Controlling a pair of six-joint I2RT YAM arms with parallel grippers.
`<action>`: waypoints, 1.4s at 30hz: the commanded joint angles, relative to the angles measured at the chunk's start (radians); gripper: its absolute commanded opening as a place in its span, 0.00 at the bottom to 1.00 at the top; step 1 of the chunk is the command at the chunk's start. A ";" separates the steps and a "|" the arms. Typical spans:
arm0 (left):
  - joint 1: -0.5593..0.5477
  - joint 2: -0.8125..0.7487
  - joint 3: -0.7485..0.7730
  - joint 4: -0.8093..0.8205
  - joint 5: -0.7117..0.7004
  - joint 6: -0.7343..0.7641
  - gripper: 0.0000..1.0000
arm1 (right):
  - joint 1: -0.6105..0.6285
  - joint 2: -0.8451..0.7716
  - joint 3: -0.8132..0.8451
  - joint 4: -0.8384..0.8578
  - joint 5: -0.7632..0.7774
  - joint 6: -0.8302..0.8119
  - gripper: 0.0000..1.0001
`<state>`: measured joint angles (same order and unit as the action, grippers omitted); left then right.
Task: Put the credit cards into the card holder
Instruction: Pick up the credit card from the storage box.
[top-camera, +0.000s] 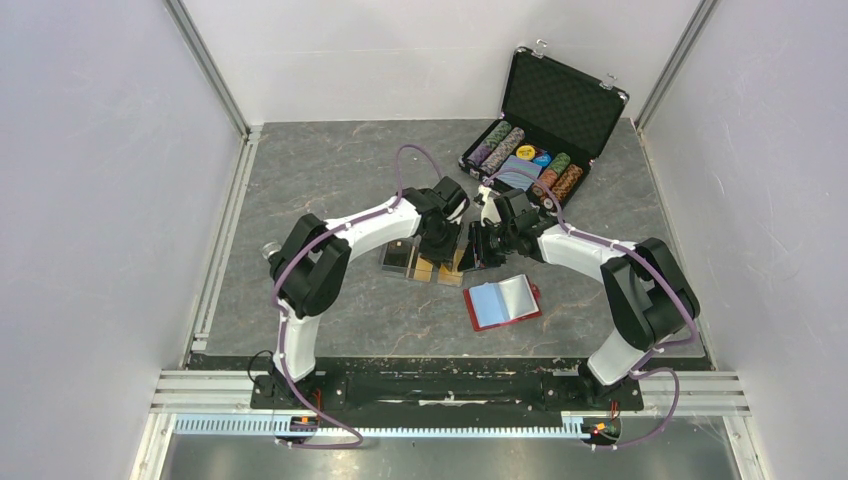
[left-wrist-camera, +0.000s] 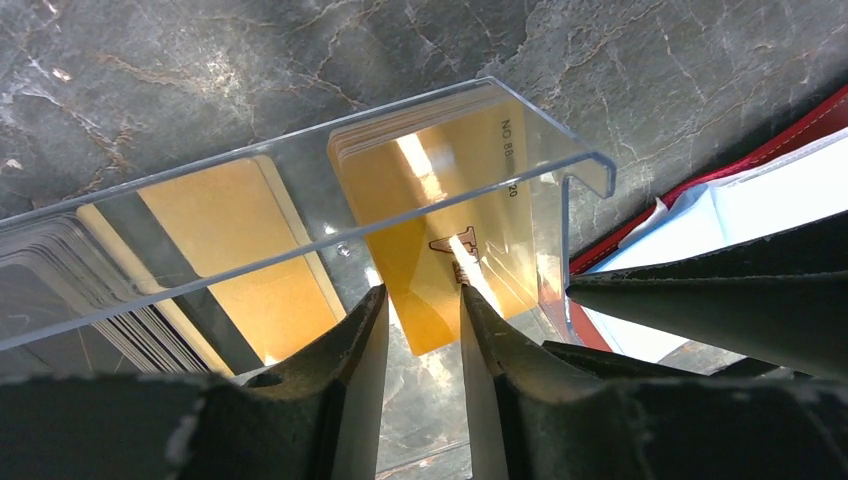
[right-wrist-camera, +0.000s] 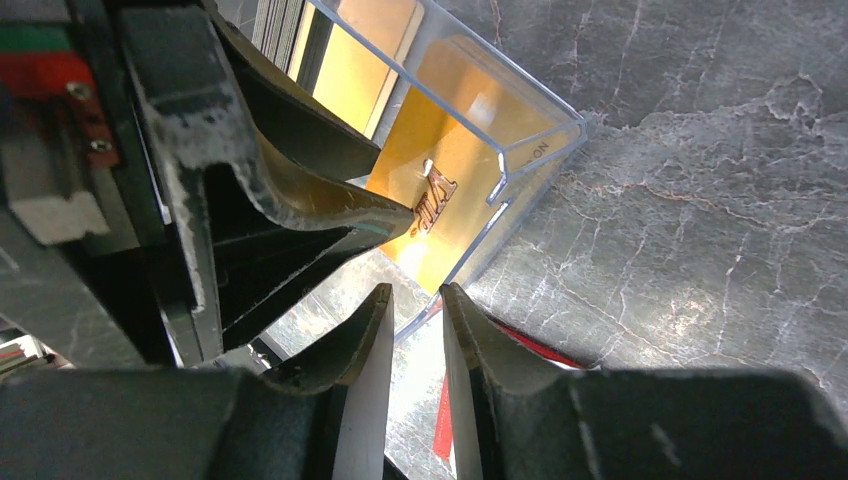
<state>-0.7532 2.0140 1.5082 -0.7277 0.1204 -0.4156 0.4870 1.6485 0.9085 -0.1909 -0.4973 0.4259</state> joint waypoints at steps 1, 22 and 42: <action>-0.029 -0.013 0.040 0.010 0.008 0.049 0.38 | 0.013 0.002 -0.008 0.040 -0.006 -0.001 0.27; -0.034 0.055 0.103 -0.064 -0.021 0.028 0.33 | 0.014 -0.004 -0.017 0.039 -0.006 -0.005 0.27; -0.046 -0.010 0.133 -0.038 0.005 0.016 0.21 | 0.013 -0.007 -0.025 0.041 -0.001 -0.005 0.27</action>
<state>-0.7757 2.0647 1.6073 -0.8444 0.0433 -0.4030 0.4870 1.6466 0.9009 -0.1810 -0.4973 0.4259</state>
